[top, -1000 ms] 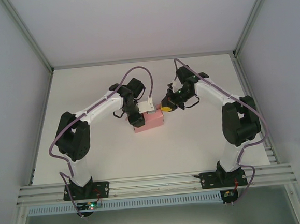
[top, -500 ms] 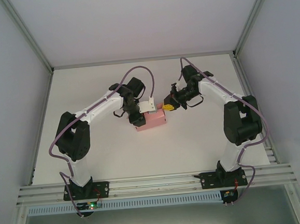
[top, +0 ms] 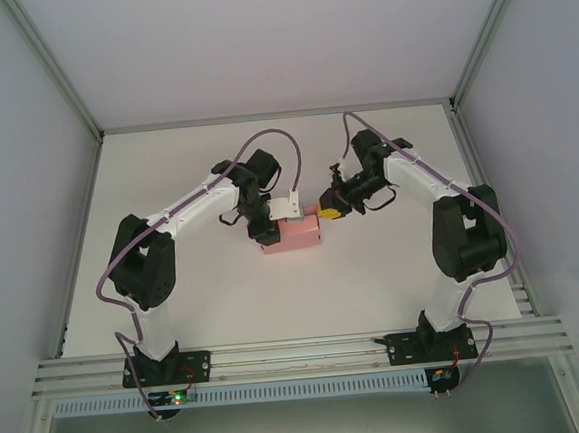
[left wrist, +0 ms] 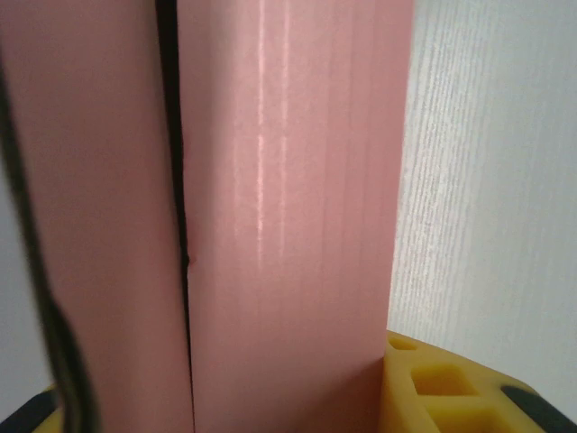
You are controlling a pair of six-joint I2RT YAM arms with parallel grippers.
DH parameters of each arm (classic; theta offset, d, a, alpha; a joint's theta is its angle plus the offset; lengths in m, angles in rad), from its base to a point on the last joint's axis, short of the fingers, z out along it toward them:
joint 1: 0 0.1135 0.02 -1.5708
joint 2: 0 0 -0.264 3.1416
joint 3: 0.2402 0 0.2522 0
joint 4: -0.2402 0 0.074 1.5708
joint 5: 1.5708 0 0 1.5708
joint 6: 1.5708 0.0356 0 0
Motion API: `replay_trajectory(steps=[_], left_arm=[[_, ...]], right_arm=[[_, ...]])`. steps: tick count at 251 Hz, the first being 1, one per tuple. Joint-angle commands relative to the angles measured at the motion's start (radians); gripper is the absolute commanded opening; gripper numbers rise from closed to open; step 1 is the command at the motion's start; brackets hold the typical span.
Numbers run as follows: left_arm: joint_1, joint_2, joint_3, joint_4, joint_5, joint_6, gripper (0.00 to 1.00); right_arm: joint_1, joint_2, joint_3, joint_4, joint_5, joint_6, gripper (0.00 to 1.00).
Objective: Assemble paper box
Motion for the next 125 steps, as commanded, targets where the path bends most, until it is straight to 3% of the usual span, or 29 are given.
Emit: replay_trajectory(steps=[1, 20, 33, 57, 85, 105, 125], left_arm=[[-0.001, 0.048, 0.032, -0.092, -0.019, 0.007, 0.3], [0.0, 0.061, 0.054, -0.105, -0.018, -0.014, 0.3], [0.0, 0.063, 0.059, -0.107, -0.016, -0.028, 0.3], [0.0, 0.061, 0.06, -0.104, -0.005, -0.043, 0.3], [0.0, 0.055, 0.049, -0.102, 0.0, -0.029, 0.3], [0.001, 0.041, 0.025, -0.094, 0.0, -0.011, 0.3], [-0.001, 0.031, 0.004, -0.086, 0.007, 0.015, 0.3]], right_arm=[[0.035, -0.055, -0.08, 0.056, 0.188, -0.109, 0.0], [0.057, -0.09, -0.181, 0.232, 0.144, -0.055, 0.0], [0.087, -0.117, -0.217, 0.31, 0.196, -0.026, 0.0], [0.148, -0.162, -0.227, 0.341, 0.343, -0.002, 0.0], [0.112, -0.194, -0.19, 0.307, 0.328, 0.076, 0.0], [0.038, -0.21, -0.196, 0.349, 0.19, 0.183, 0.0], [-0.021, -0.21, -0.248, 0.529, -0.015, 0.364, 0.0]])
